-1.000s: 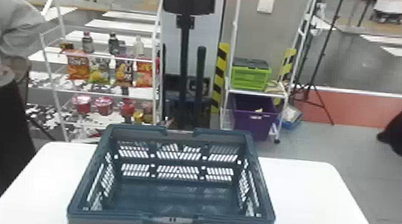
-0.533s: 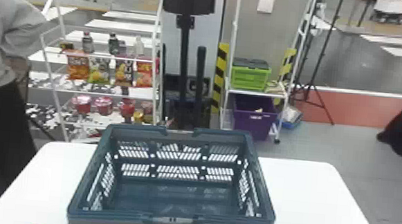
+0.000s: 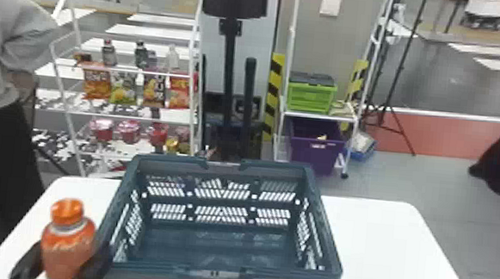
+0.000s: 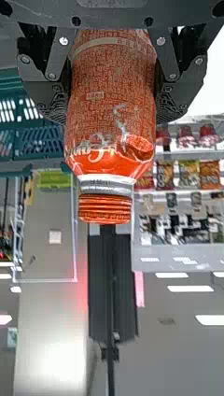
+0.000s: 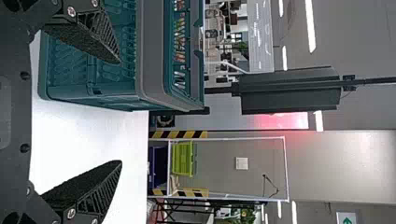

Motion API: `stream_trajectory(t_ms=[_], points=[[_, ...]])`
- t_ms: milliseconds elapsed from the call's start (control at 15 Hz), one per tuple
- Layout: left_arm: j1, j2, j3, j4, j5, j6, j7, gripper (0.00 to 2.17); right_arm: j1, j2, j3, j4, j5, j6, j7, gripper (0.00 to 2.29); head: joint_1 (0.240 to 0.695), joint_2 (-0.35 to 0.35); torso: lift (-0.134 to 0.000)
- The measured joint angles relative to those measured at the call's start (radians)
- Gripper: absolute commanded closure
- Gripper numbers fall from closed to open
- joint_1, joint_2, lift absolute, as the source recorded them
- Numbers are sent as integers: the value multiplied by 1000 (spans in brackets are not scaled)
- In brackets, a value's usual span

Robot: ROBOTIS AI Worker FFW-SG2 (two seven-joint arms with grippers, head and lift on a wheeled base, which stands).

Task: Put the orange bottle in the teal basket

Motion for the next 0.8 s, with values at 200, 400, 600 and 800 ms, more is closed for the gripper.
stream_trajectory(t_ms=[200, 400, 600, 800], points=[[-200, 39, -5, -3, -52, 281, -118, 623, -3, 8, 1, 9, 4, 7, 0, 127, 499, 0, 0], [-390, 118, -58, 74, -88, 481, -212, 623, -6, 18, -7, 16, 7, 20, -1, 127, 499, 0, 0], [-565, 200, -148, 227, -114, 533, -288, 623, -11, 32, -10, 25, 20, 44, -11, 127, 499, 0, 0], [-749, 260, -296, 418, -167, 535, -394, 623, -17, 41, -13, 41, 25, 54, -17, 127, 499, 0, 0]])
